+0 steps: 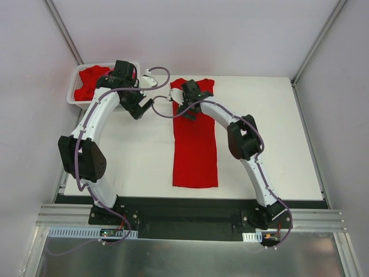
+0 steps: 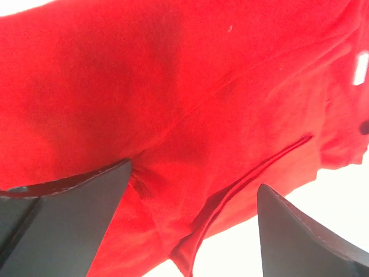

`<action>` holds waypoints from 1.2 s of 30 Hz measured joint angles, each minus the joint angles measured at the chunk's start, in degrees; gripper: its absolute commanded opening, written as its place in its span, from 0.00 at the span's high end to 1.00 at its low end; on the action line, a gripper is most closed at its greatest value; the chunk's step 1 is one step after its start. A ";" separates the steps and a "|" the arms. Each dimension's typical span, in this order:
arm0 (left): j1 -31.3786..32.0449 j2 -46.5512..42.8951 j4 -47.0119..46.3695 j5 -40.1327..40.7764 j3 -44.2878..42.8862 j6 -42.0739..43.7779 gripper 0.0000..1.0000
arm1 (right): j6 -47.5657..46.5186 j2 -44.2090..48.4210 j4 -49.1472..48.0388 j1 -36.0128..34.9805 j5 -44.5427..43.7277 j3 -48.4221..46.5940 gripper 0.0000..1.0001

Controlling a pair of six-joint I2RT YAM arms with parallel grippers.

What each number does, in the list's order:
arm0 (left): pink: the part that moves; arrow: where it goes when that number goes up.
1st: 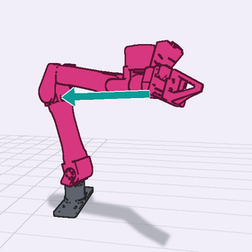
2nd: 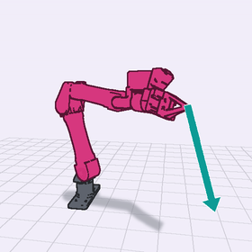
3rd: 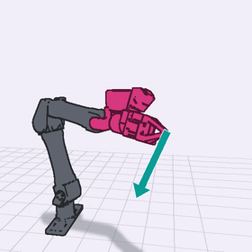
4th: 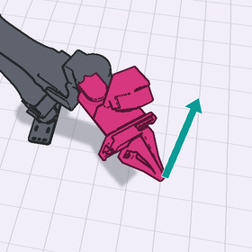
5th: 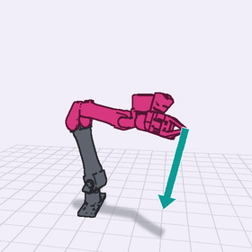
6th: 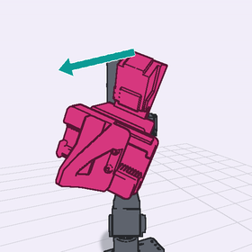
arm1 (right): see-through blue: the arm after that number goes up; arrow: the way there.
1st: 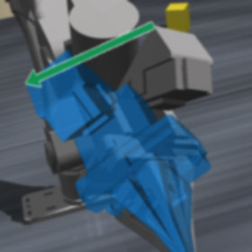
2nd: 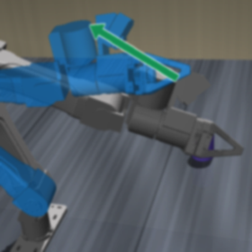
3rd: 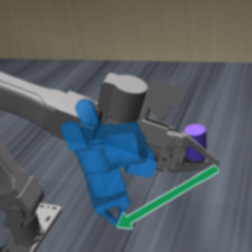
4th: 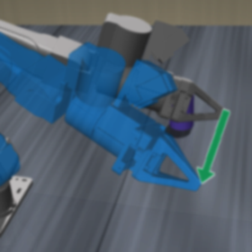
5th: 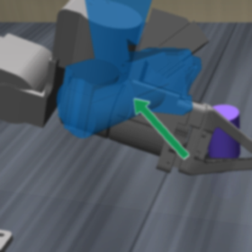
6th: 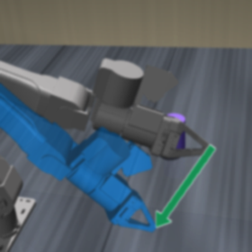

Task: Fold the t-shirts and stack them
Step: Rotate the tshirt 90 degrees, then grab the bottom of the folded rectangular tshirt with both arms

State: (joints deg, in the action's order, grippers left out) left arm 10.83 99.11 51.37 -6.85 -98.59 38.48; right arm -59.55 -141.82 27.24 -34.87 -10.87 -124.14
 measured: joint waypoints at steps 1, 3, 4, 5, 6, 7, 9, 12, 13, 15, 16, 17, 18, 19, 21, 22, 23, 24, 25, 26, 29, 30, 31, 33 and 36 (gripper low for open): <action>0.00 0.04 -0.02 0.00 -0.09 0.02 0.01 | 0.87 0.35 0.79 0.07 0.68 0.07 0.04; 0.00 0.11 0.07 0.00 -0.17 0.04 0.01 | 3.82 3.08 4.07 0.42 4.20 2.45 0.04; 0.00 0.11 0.04 0.00 -0.17 0.04 0.01 | 5.07 5.22 6.73 0.57 6.56 3.91 0.04; 0.00 0.11 0.07 -0.02 -0.20 0.07 0.01 | 5.92 7.15 8.94 0.74 8.68 5.01 0.04; 0.00 0.11 0.07 0.00 -0.20 0.09 0.01 | 6.80 9.77 11.69 0.92 11.50 6.34 0.04; 0.00 0.11 0.04 0.00 -0.20 0.09 0.01 | 7.54 12.46 14.43 1.03 14.08 7.48 0.04; 0.00 0.17 0.07 0.00 -0.20 0.13 0.01 | 8.57 18.60 19.85 1.40 20.02 9.40 0.04; 0.02 0.50 0.11 -0.02 -0.31 0.24 0.01 | 8.68 27.91 26.88 1.97 28.52 13.35 0.02; 0.02 0.74 0.11 -0.02 -0.48 0.31 0.01 | 8.00 30.36 28.94 2.21 30.77 15.08 0.01; 0.04 1.36 0.11 -0.02 -0.90 0.33 0.01 | 5.55 33.86 35.19 2.62 35.41 18.49 0.02; 0.04 1.64 0.15 -0.02 -1.14 0.31 0.01 | 4.46 34.18 37.20 2.78 36.52 19.69 0.03; 0.04 1.95 0.13 -0.07 -1.40 0.22 0.01 | 3.39 34.23 39.34 2.84 37.40 21.35 0.04; 0.04 2.19 0.07 -0.17 -1.51 -0.20 0.01 | 2.60 33.64 41.22 2.95 37.86 23.04 0.04; 0.04 2.32 0.11 -0.44 -1.51 -0.79 0.01 | 2.03 32.35 43.25 3.19 38.27 24.04 0.04; 0.04 2.36 0.26 -2.01 -1.31 -2.60 0.01 | 1.90 28.74 45.64 4.07 40.11 24.28 0.03; 0.00 2.21 0.11 -3.96 -0.63 -4.15 0.01 | 2.47 27.10 45.86 5.14 41.70 24.26 0.02; 0.04 1.99 0.11 -5.84 0.39 -5.66 0.01 | 3.30 25.79 46.07 6.56 43.08 24.20 0.01; 0.04 1.75 0.13 -8.02 1.86 -7.30 0.01 | 3.87 25.16 46.12 7.89 44.04 24.20 0.00; 0.07 1.51 0.04 -9.79 3.37 -8.72 0.01 | 4.68 24.87 46.16 9.60 44.87 24.20 0.00; 0.04 1.33 0.37 -11.98 5.14 -10.38 0.01 | 5.31 24.85 46.16 11.10 45.55 24.28 0.00; 0.04 0.81 0.83 -19.65 11.32 -15.30 0.03 | 6.14 26.84 46.10 14.43 47.50 26.32 0.03; 0.04 0.70 1.03 -21.94 13.27 -16.72 0.05 | 6.14 27.71 46.07 14.82 48.09 27.71 0.04; 0.07 0.59 1.05 -24.52 15.28 -18.05 0.06 | 6.08 28.61 46.45 15.17 48.96 29.53 0.04; 0.07 0.57 1.64 -28.61 18.14 -20.00 0.09 | 5.73 29.68 47.21 15.61 50.53 32.89 0.04; 0.07 0.61 2.34 -33.94 20.96 -22.27 0.06 | 4.63 29.77 47.87 17.51 52.83 37.03 0.04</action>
State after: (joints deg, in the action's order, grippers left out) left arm 10.90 99.72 53.71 -40.80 -77.62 16.21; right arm -54.92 -112.05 75.11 -17.37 41.95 -87.11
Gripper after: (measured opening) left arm 0.915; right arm 0.967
